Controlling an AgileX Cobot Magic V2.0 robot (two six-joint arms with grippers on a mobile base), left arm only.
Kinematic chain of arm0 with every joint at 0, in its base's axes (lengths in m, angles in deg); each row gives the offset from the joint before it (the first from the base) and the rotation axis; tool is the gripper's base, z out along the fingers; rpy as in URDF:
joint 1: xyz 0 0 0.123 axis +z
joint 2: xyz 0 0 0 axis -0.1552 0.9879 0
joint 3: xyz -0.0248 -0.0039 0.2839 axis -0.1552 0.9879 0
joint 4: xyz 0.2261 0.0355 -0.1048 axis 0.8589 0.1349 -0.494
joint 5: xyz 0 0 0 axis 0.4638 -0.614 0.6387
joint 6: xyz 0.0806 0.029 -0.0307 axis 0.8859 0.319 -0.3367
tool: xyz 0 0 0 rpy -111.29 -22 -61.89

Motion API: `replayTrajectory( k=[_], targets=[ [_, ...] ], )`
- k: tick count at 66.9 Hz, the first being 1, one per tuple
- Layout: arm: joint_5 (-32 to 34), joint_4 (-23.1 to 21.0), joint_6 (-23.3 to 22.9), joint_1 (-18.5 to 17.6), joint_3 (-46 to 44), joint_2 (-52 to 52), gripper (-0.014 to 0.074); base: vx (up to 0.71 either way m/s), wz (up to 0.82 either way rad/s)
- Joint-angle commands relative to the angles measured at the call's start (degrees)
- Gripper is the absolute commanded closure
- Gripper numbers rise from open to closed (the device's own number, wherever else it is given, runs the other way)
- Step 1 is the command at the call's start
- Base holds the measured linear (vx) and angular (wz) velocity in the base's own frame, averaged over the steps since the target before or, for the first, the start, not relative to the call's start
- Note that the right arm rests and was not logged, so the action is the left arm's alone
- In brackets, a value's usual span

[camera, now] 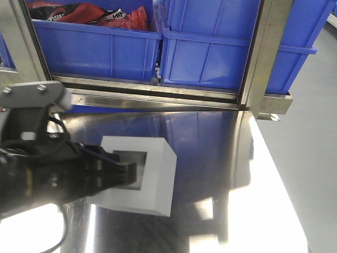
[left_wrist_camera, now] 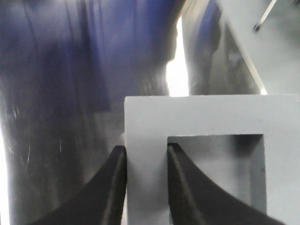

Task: Sort gray base to blue bin

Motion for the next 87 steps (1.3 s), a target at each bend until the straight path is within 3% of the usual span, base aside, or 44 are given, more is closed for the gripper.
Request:
replayTrajectory(
  k=[1, 87],
  targets=[
    [3.3, 3.0, -0.5, -0.4, -2.1, -3.5, 0.0602, 0.00, 0.00],
    [3.3, 2.8, -0.5, -0.4, -2.0, -4.7, 0.0602, 0.00, 0.00]
  ],
)
